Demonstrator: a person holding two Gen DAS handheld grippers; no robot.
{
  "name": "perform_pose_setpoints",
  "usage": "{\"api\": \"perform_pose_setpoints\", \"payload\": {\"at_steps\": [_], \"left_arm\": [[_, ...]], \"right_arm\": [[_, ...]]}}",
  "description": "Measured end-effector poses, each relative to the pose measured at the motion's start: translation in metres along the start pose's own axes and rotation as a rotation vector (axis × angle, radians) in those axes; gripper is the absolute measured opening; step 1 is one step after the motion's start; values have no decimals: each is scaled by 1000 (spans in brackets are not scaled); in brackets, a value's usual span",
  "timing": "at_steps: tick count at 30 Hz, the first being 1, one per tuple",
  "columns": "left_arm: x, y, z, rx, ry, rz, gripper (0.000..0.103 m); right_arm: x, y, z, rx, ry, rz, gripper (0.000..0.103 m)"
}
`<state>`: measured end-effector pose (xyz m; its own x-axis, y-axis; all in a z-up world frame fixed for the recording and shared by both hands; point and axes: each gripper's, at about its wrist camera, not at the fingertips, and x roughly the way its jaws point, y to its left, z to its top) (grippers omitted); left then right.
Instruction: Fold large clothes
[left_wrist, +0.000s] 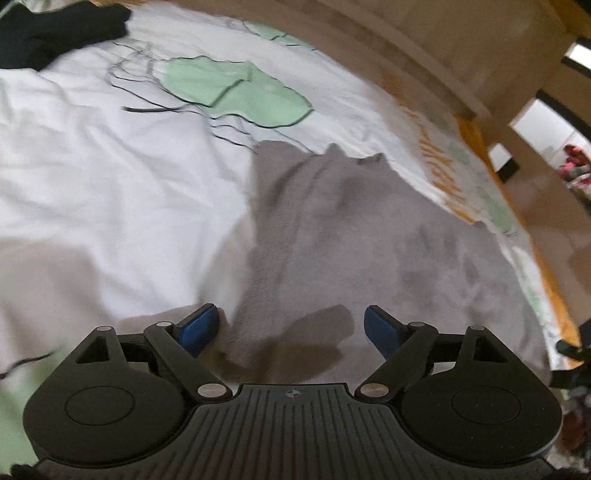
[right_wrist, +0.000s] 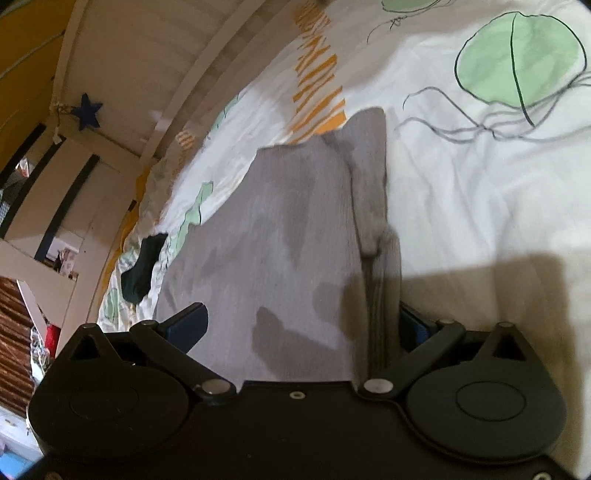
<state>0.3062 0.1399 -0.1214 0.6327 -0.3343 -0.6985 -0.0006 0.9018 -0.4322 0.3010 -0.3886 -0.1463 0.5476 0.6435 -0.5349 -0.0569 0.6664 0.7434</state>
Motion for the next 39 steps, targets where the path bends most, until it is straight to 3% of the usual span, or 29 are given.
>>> {"api": "perform_pose_setpoints", "payload": {"at_steps": [3,5,10,12,14,15,16,17,18,19,23,28,34,36,37,39], "left_arm": [[16,-9,8,12,-8,-42,91],[27,-12,15,3,1,-68,101],[38,-19,23,28,22,-82,101],[32,-16,19,27,28,-100,90],[26,-12,15,6,31,-116,57],[23,-8,13,-17,38,-131,47],[22,-3,10,-49,51,-149,28],[24,-1,9,-72,67,-173,20],[26,0,8,-86,77,-185,19],[26,-2,10,-84,78,-178,18],[10,-7,19,-89,65,-206,15],[-24,-8,22,-84,71,-267,14],[-58,6,-7,-55,182,-311,15],[-58,9,-22,-7,255,-254,16],[-53,9,-29,54,297,-187,20],[-46,8,-36,91,319,-87,25]], "right_arm": [[9,-1,5,3,7,10,103],[15,-5,9,20,0,42,103],[22,-6,12,15,-26,81,103],[22,-2,8,-20,-28,73,103],[22,3,4,-61,-18,56,101],[22,7,3,-82,-12,36,95],[21,11,1,-96,-7,16,89],[21,13,0,-108,-2,-8,66],[23,14,-2,-114,5,-38,38],[27,13,-2,-110,17,-68,24],[21,16,-4,-60,-13,-77,20],[-16,32,-13,-44,-94,-32,18],[-52,47,-40,-63,7,-25,18],[-58,45,-52,-57,76,-43,20],[-58,45,-57,-66,116,-73,20],[-49,43,-69,-98,212,-187,29]]}}
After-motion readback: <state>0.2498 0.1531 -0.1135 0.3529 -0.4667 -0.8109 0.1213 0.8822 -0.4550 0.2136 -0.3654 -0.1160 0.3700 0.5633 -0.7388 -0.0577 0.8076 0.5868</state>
